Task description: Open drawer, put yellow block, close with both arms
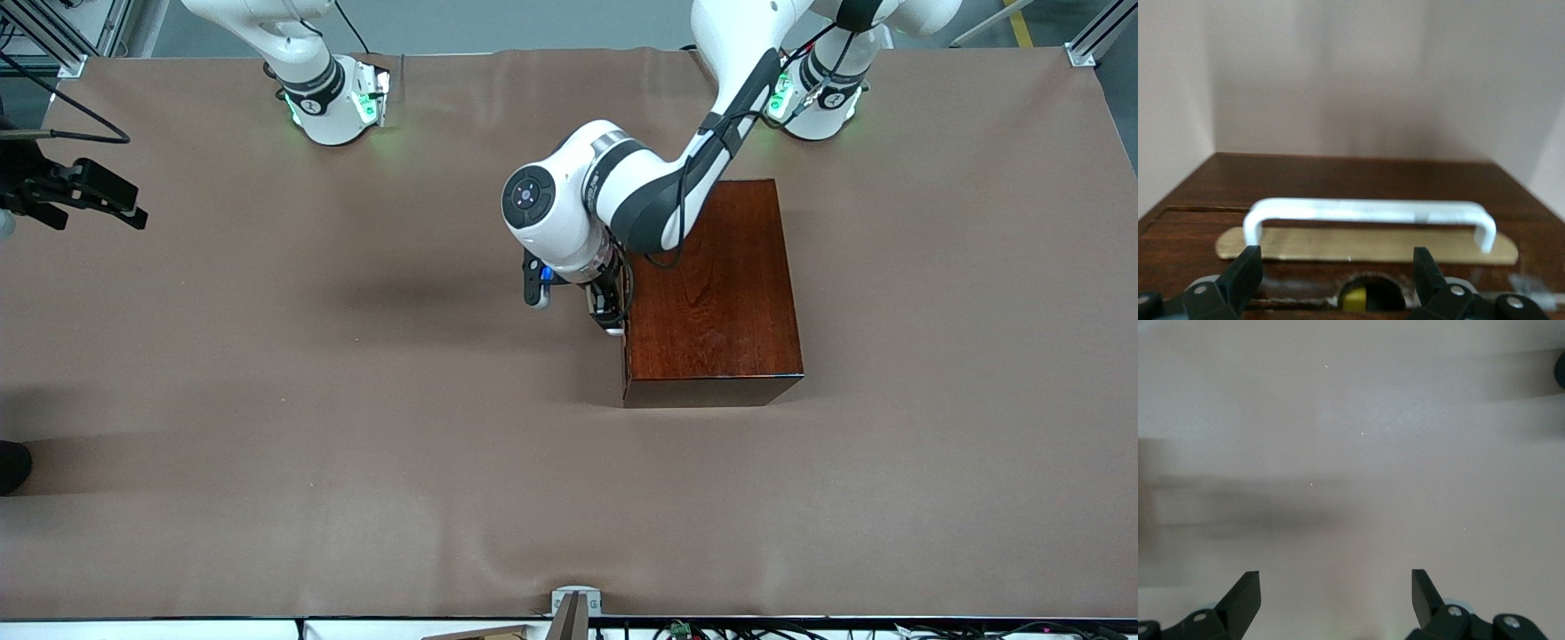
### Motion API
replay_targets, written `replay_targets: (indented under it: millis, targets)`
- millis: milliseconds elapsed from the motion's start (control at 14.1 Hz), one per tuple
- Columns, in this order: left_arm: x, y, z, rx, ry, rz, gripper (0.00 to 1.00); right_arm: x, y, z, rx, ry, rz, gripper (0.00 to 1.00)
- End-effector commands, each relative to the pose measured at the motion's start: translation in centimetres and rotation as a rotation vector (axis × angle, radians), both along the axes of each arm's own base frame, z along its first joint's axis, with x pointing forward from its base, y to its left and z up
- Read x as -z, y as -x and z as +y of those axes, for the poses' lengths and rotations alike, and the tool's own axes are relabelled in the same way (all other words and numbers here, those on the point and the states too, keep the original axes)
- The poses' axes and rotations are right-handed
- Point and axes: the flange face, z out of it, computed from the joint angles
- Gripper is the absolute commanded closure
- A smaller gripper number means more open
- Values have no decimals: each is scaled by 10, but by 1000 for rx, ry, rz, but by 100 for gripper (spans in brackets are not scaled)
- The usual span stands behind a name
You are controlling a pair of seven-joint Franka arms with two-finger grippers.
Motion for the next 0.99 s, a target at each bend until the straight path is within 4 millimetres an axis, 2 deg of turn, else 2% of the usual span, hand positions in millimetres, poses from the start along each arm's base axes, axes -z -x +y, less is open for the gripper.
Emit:
replay_targets:
  millis: [0, 212, 354, 425, 495, 637, 778, 920]
  targets:
    - [-17, 11, -20, -91, 99, -114, 0, 8, -7, -5, 6, 1, 19, 0]
    - [-29, 19, -37, -260, 174, -178, 0, 13, -10, -5, 6, 1, 22, 0]
    - [-79, 21, -30, -461, 237, -232, 0, 15, -11, -6, 6, 3, 27, 0]
    - [-103, 18, -19, -570, 260, -235, 0, 15, -11, -5, 5, 3, 27, 0]
    - [-125, 11, 4, -655, 236, -234, 0, 15, -11, -2, 0, 3, 27, 0]
    - [-168, -16, 59, -816, 225, -247, 0, 14, -12, -2, -1, 4, 18, 0]
    - [-201, -50, 127, -958, 219, -272, 0, 12, -16, -5, 5, 9, -14, 0]
    - [-228, -81, 209, -1109, 222, -239, 0, 12, -17, -4, 3, 11, -22, 0]
